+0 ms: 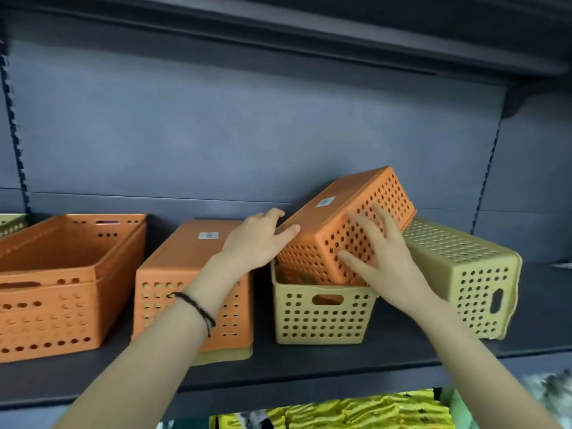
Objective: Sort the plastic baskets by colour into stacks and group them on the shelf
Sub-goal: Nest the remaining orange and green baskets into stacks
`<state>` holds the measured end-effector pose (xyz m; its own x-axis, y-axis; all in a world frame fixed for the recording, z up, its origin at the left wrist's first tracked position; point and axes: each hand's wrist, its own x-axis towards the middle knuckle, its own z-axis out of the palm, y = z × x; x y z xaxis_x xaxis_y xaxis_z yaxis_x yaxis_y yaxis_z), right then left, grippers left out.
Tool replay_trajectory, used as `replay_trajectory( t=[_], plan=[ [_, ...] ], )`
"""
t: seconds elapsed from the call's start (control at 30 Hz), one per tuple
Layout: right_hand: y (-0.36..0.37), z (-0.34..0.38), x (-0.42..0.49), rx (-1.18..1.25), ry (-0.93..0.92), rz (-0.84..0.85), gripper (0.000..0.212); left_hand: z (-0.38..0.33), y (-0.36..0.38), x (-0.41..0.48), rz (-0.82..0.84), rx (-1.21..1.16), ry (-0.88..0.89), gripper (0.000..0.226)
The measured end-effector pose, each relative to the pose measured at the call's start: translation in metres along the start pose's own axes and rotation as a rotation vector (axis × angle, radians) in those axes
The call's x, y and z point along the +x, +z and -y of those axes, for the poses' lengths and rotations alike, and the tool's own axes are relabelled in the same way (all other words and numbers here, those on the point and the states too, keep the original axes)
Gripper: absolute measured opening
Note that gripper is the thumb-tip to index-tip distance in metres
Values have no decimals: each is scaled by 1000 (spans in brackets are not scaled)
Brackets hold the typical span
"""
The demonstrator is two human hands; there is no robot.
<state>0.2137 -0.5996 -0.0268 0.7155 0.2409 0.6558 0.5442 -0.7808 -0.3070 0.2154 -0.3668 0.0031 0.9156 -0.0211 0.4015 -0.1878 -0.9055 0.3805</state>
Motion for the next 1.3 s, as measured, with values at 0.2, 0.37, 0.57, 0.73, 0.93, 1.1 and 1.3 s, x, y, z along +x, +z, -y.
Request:
replay_trajectory(
  t=[0.2, 0.37, 0.57, 0.73, 0.93, 1.1, 1.3],
  plan=[
    [15, -13, 2, 155, 39, 63, 76, -9, 20, 31, 123, -244, -190, 69],
    [17, -9, -2, 306, 33, 44, 68, -10, 13, 30, -16, -543, -238, 72],
    [11, 1, -3, 531, 6, -30, 77, -28, 4, 18, -201, -729, -91, 74],
    [15, 17, 8, 615, -64, -198, 92, -42, -4, -8, -464, -599, 210, 72],
    [19, 53, 17, 687, -182, -325, 88, -13, -55, -34, -529, -737, 241, 67],
    [34, 102, 15, 854, -204, -310, 85, 49, -77, -57, -504, -695, 6, 82],
    [67, 187, 22, 1303, -113, -221, 80, 100, -102, -100, -371, -1200, -36, 47]
  ],
)
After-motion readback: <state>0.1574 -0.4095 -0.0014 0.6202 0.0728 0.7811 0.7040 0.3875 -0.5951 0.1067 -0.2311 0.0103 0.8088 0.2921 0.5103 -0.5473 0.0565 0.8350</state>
